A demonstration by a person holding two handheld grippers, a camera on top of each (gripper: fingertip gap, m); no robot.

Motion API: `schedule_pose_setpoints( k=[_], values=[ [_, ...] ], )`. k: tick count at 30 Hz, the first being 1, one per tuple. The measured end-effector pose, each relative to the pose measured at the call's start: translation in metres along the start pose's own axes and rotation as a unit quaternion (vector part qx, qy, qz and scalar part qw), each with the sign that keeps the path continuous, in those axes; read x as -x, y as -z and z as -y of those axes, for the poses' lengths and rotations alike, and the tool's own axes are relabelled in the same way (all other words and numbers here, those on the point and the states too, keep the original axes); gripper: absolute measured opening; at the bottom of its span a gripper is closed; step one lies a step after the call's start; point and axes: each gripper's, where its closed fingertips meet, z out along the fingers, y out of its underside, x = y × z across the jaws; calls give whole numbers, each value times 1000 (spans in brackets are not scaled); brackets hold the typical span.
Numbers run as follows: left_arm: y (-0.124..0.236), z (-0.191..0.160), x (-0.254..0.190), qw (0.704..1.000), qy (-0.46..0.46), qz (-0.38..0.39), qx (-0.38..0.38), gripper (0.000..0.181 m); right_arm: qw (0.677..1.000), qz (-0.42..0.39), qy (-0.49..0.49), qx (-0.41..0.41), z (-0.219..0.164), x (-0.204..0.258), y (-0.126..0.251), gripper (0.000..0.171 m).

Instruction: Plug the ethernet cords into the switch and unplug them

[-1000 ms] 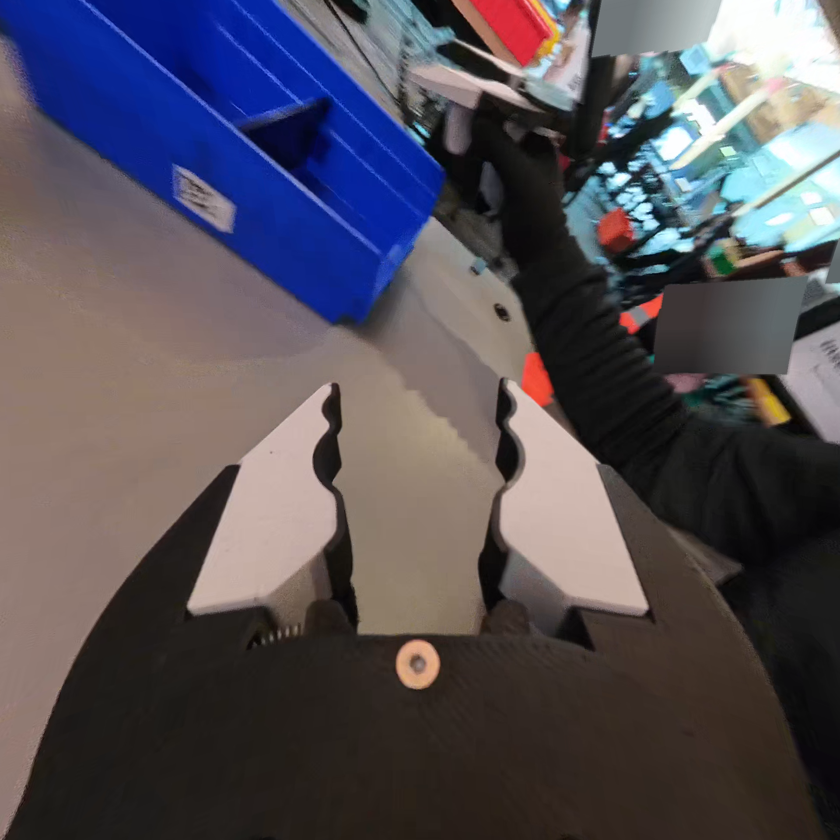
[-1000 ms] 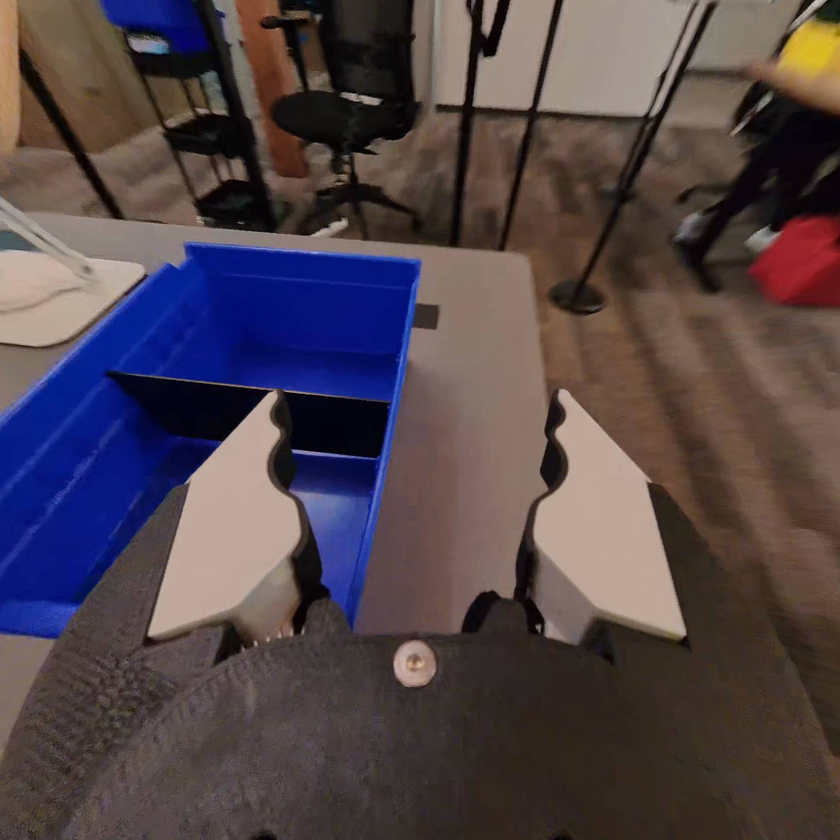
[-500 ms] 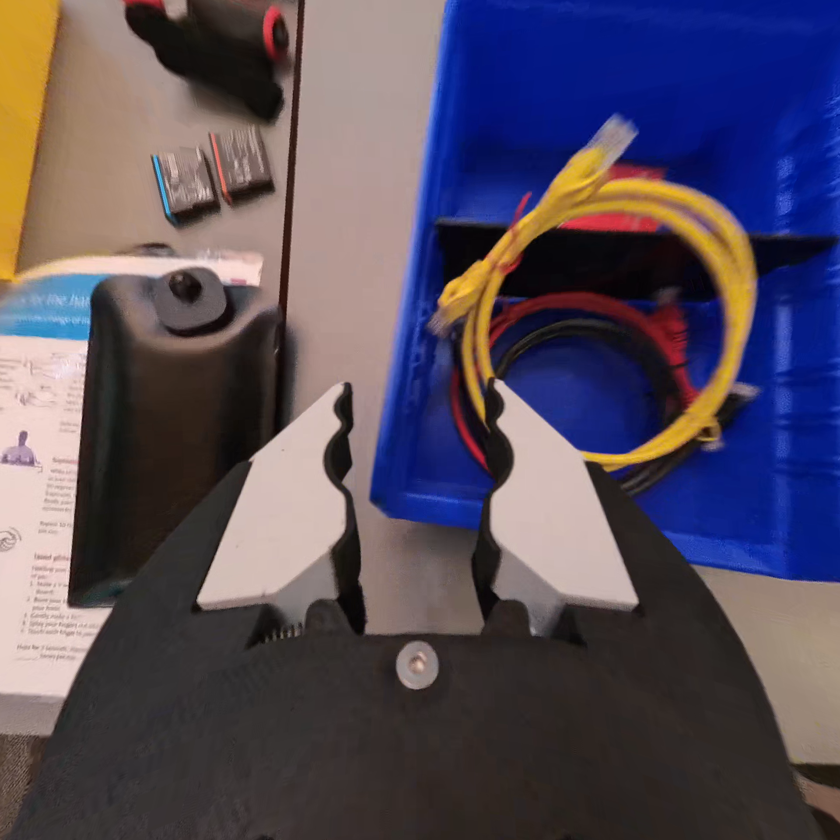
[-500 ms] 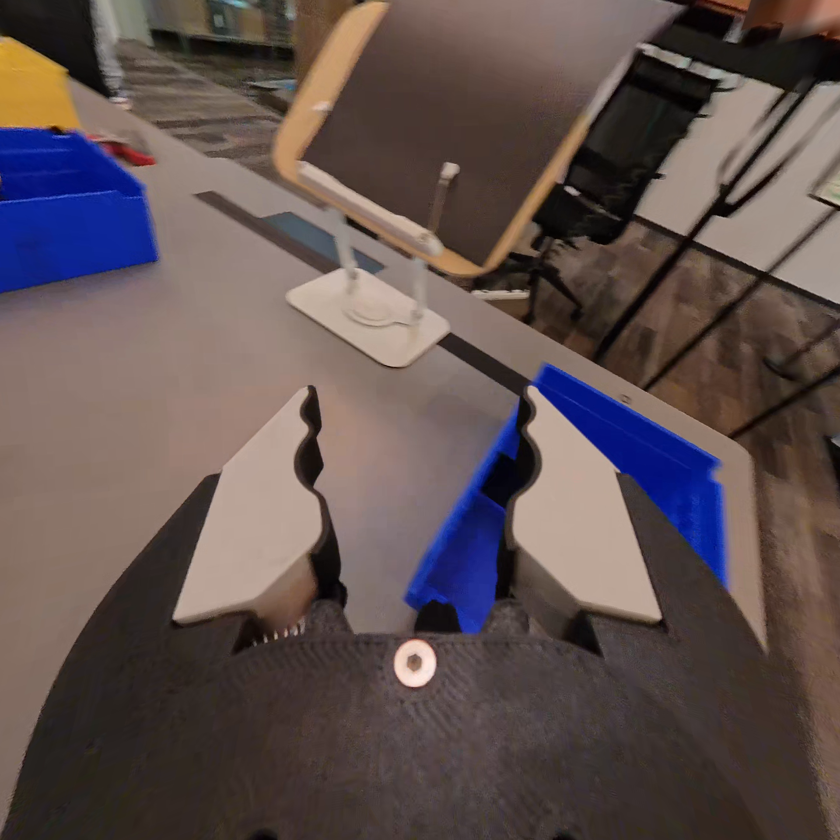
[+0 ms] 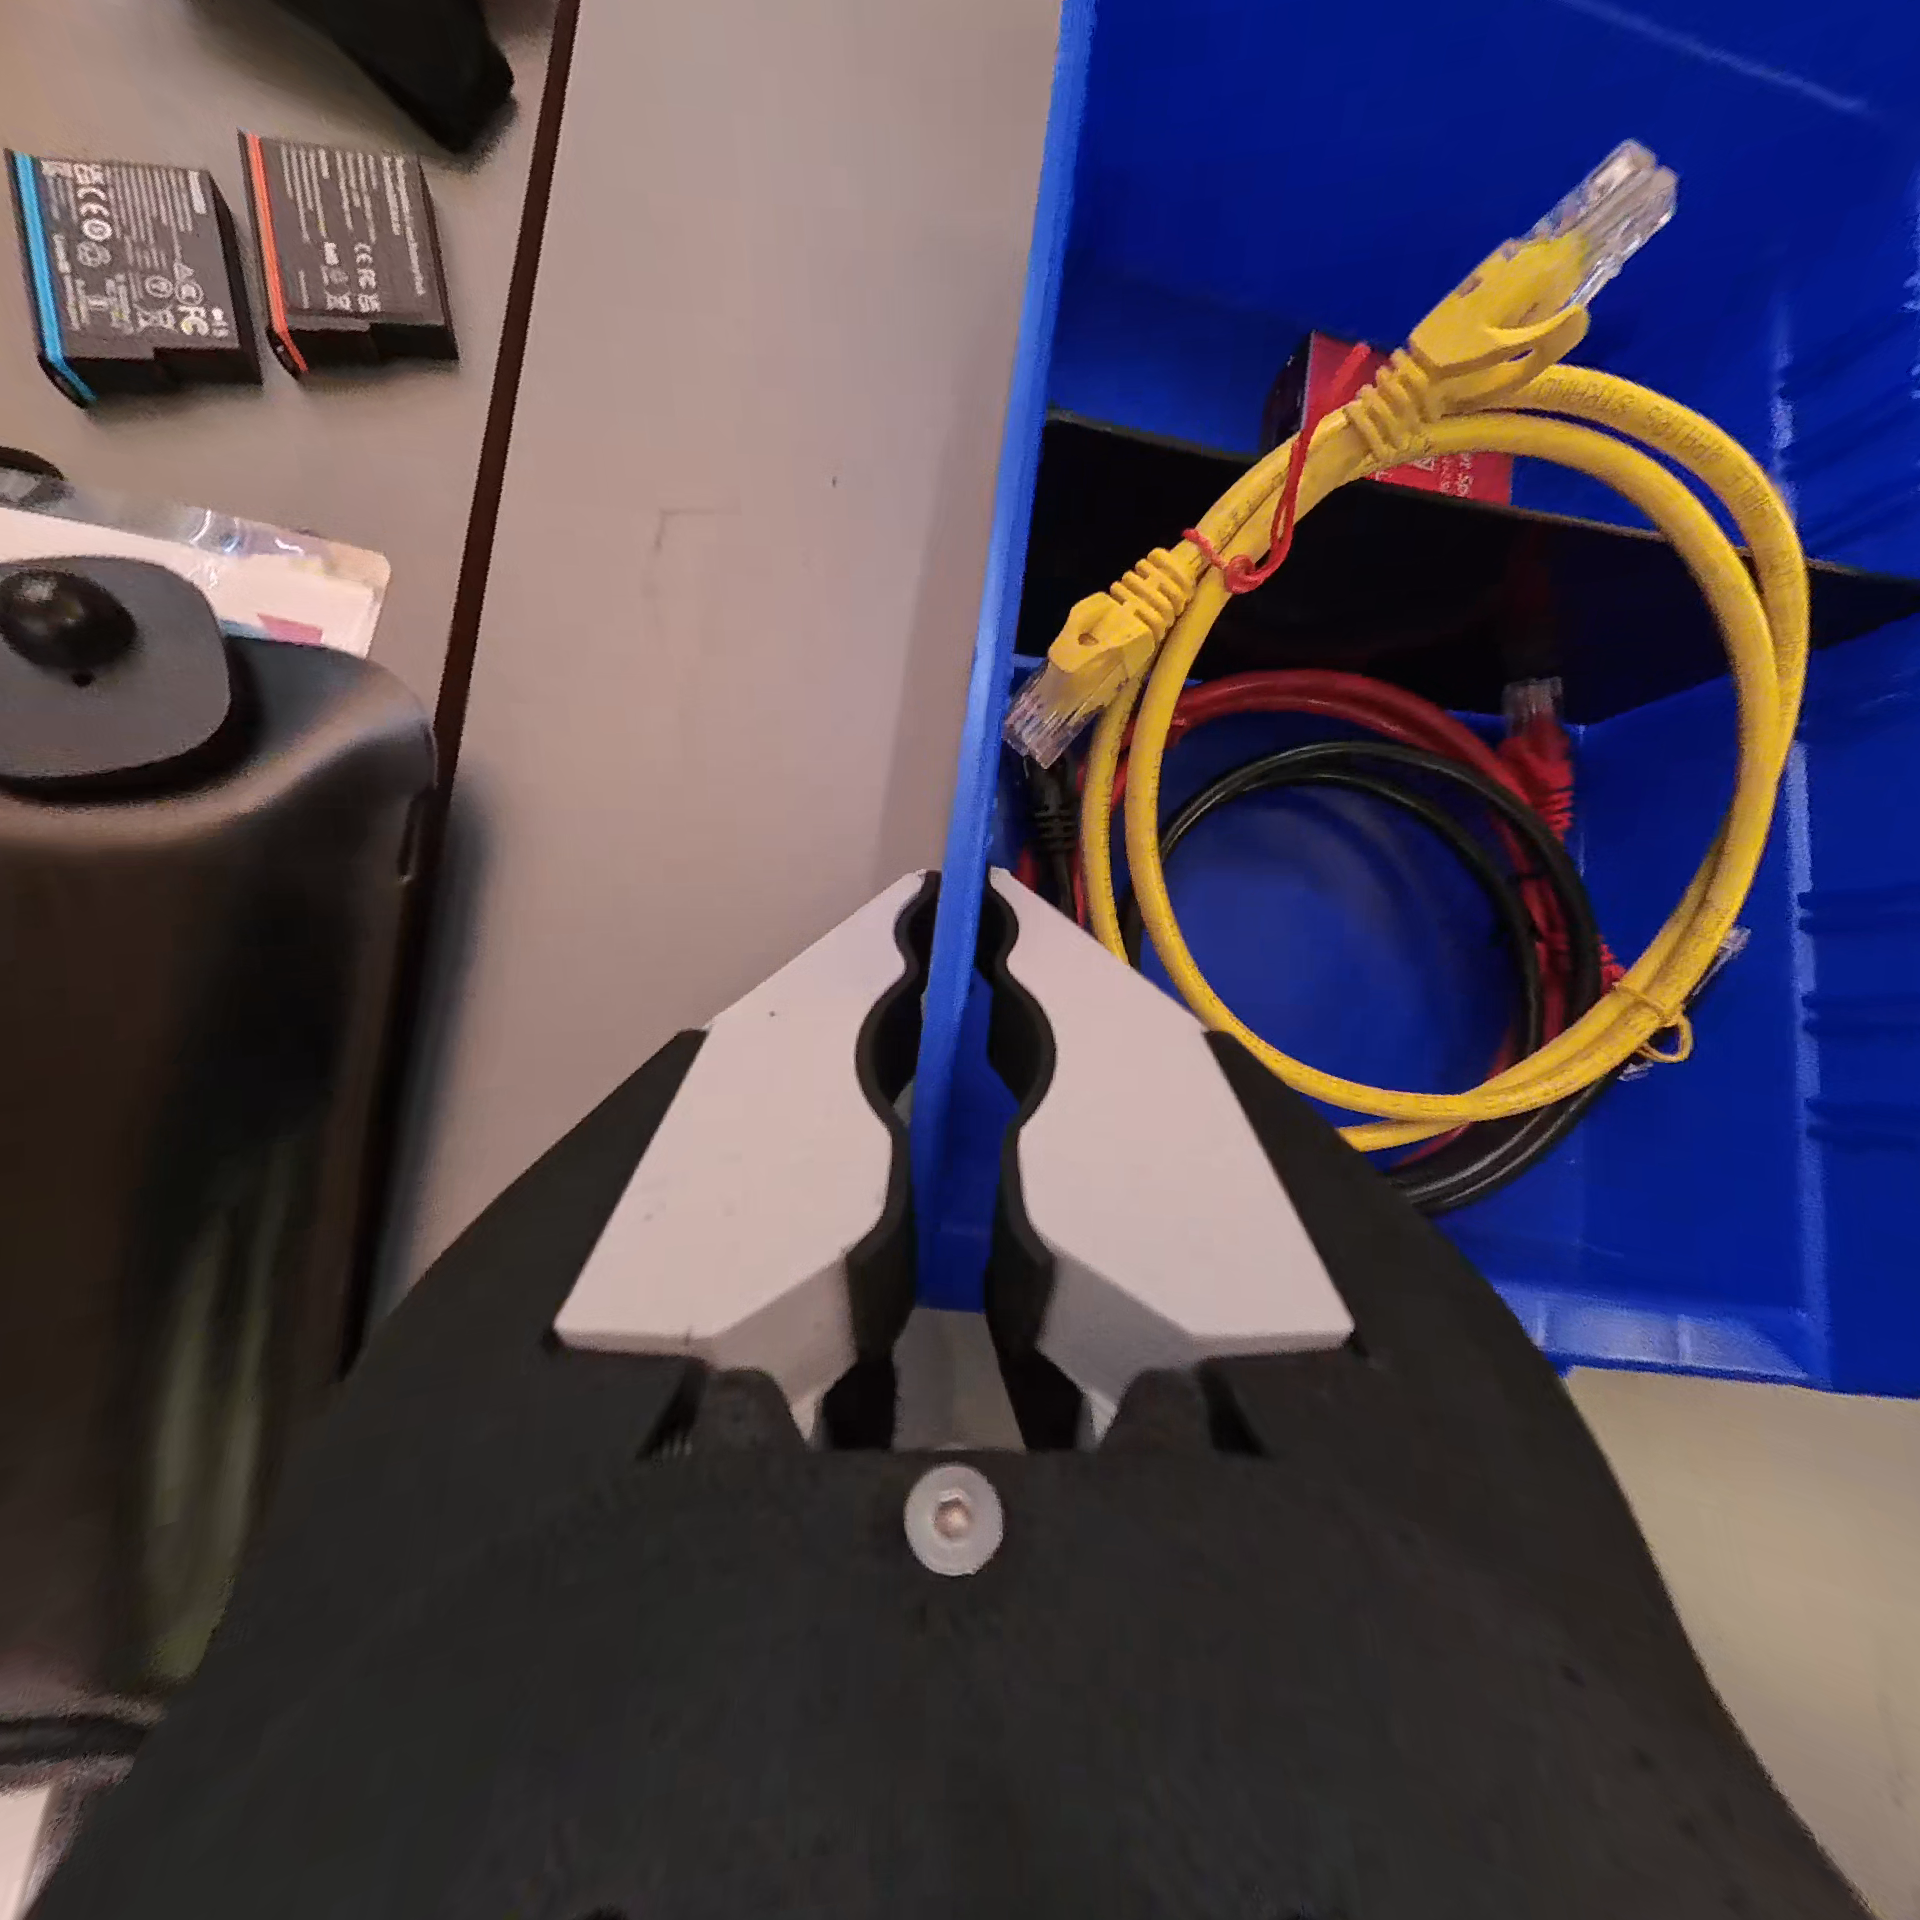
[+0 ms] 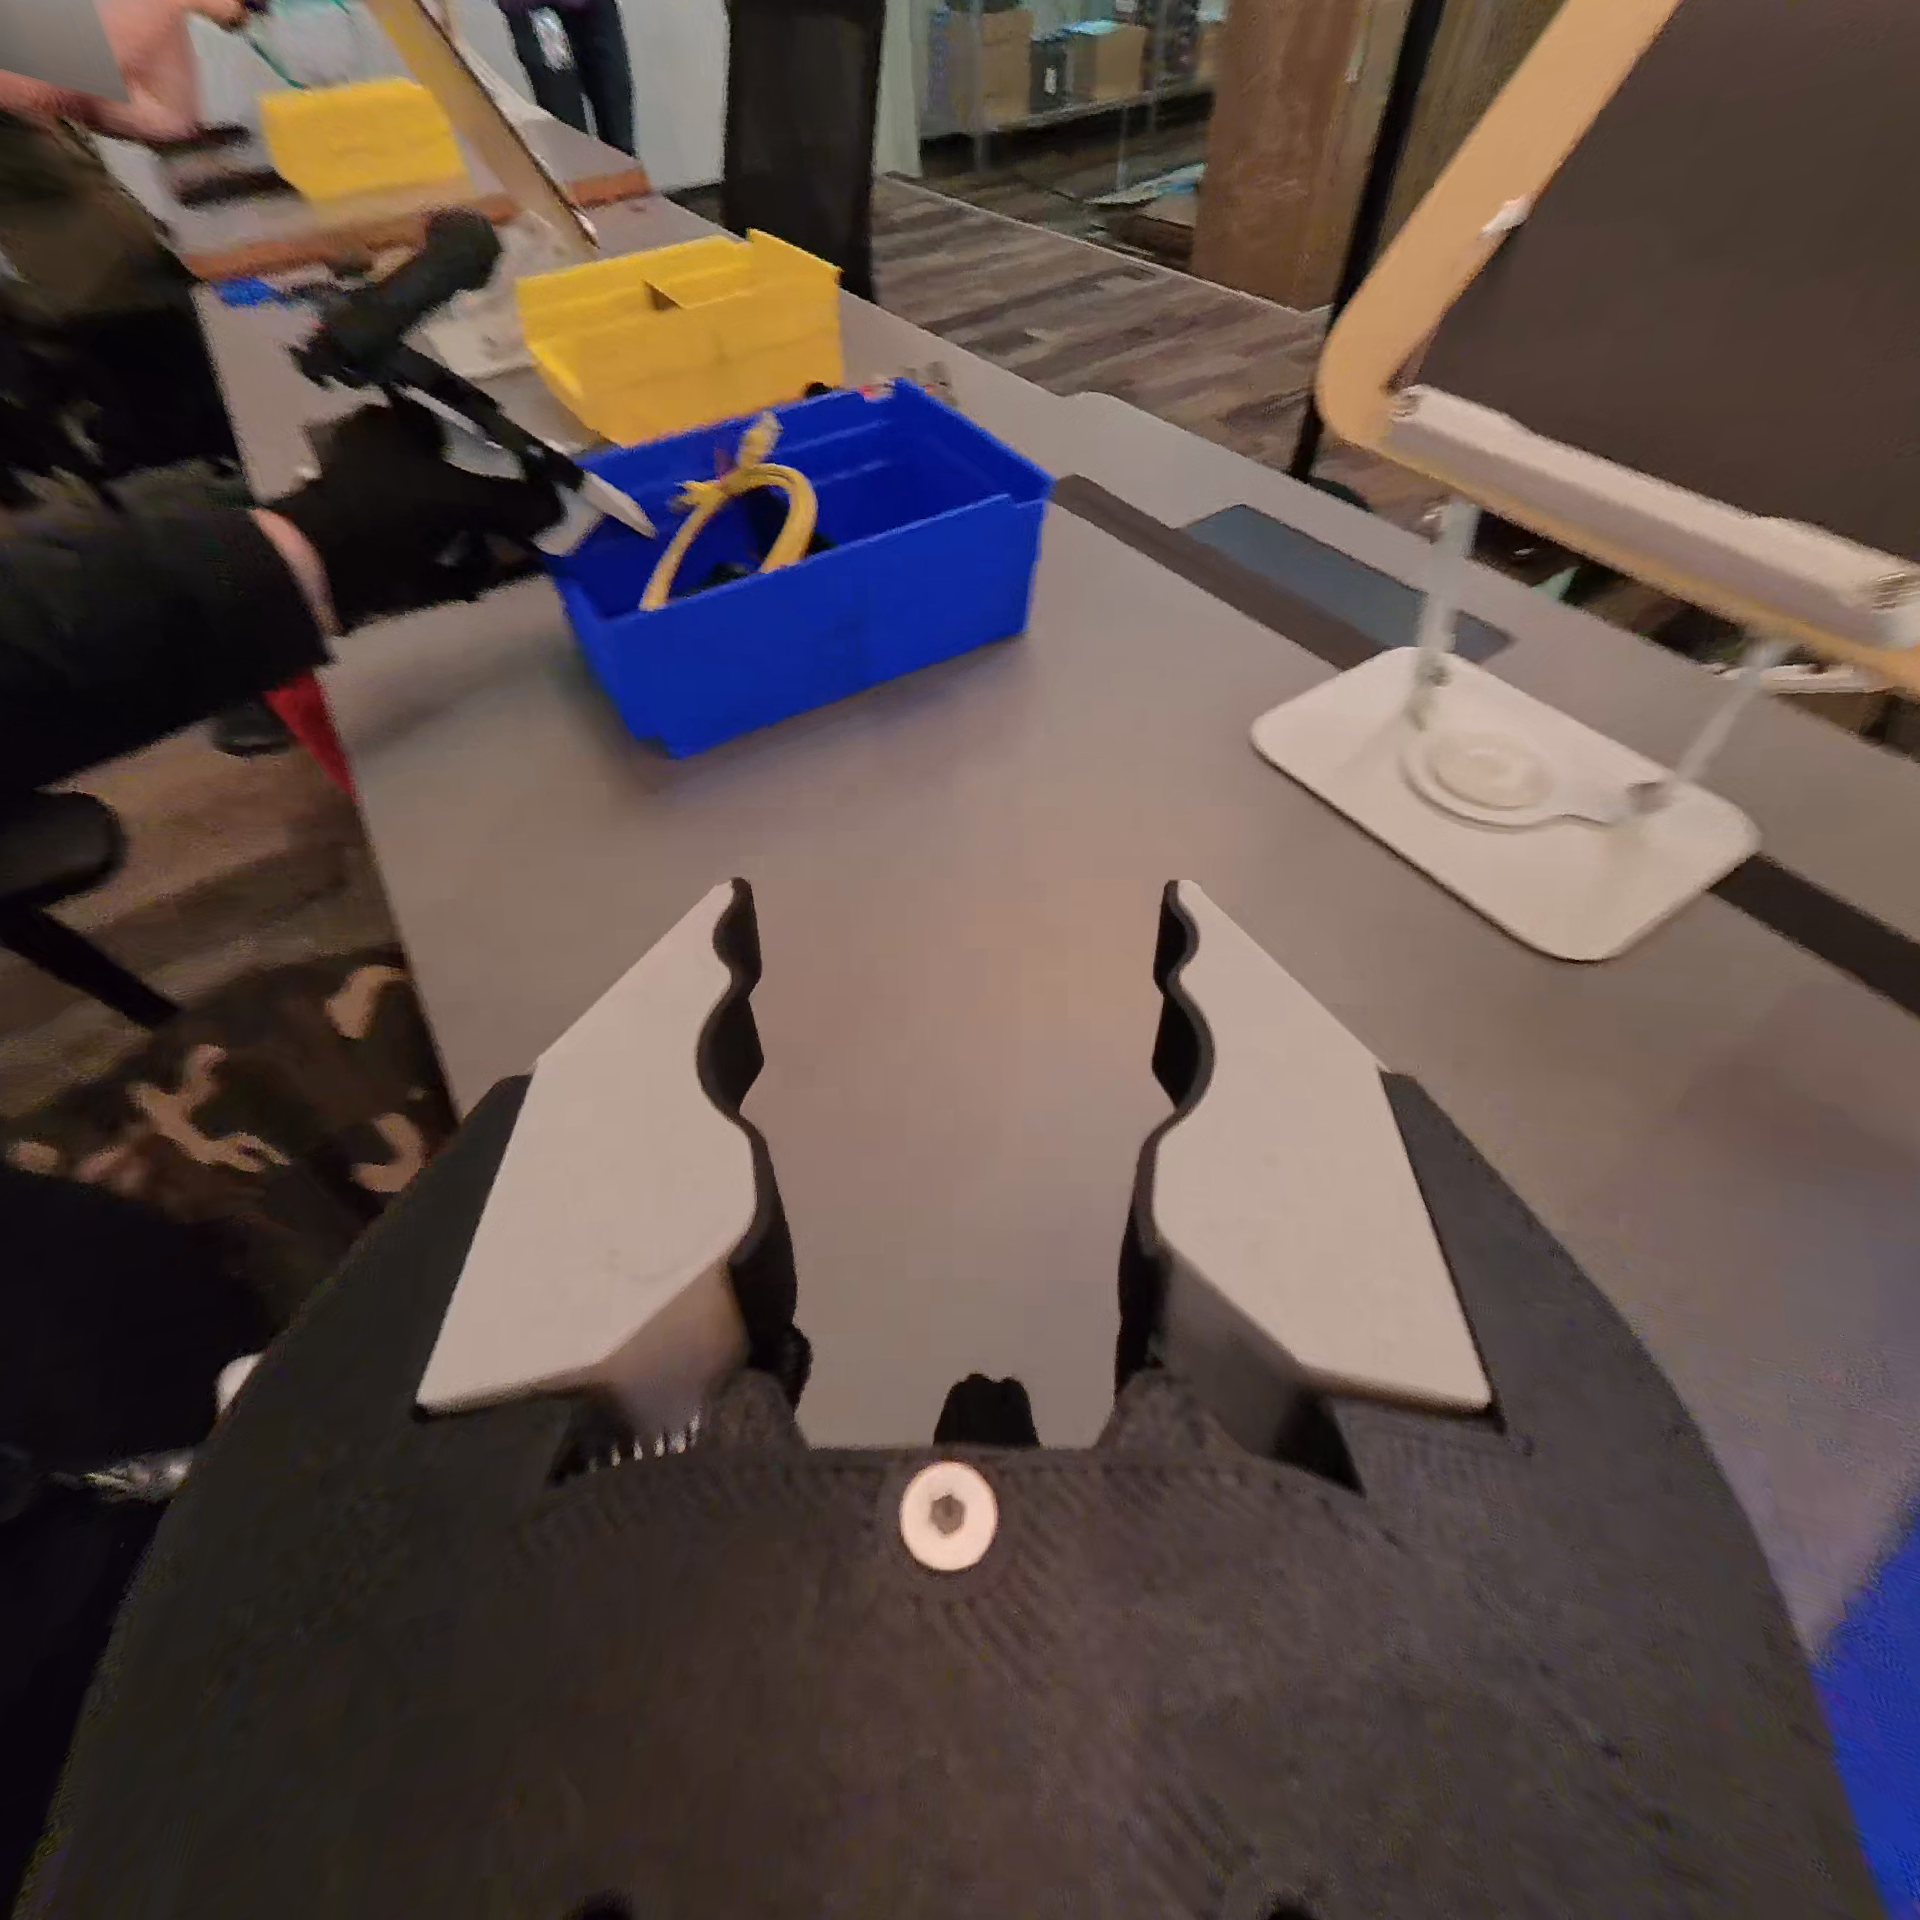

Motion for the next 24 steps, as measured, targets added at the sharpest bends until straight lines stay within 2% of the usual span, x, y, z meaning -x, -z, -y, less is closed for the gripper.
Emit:
schedule_pose_setpoints(
  k=[4,8,11,14,16,17,20,22,24],
  values=[
    [-6,8,-2,1000,5,-7,-11,4,998,52,-20,6,-12,41,-27,76],
    [28,37,6,997,-9,30,-72,29,998,52,8,37,-36,53,-42,77],
    [49,73,-33,994,-87,23,-67,47,997,73,-8,36,-45,60,-52,76],
    [40,99,-95,989,-143,-33,-11,50,994,95,-8,57,-60,70,-67,75],
    [21,110,-120,984,-168,-41,37,62,992,112,1,67,-68,80,-75,74],
    [9,111,-132,981,-177,-51,67,61,990,119,5,72,-72,85,-78,74],
    [-33,106,-150,967,-193,-58,159,67,987,132,11,86,-81,94,-83,74],
    [-59,101,-148,956,-192,-40,216,74,986,134,19,94,-86,95,-83,74],
    [-78,95,-148,945,-190,-30,264,74,986,137,20,95,-87,95,-82,74]
  ],
)
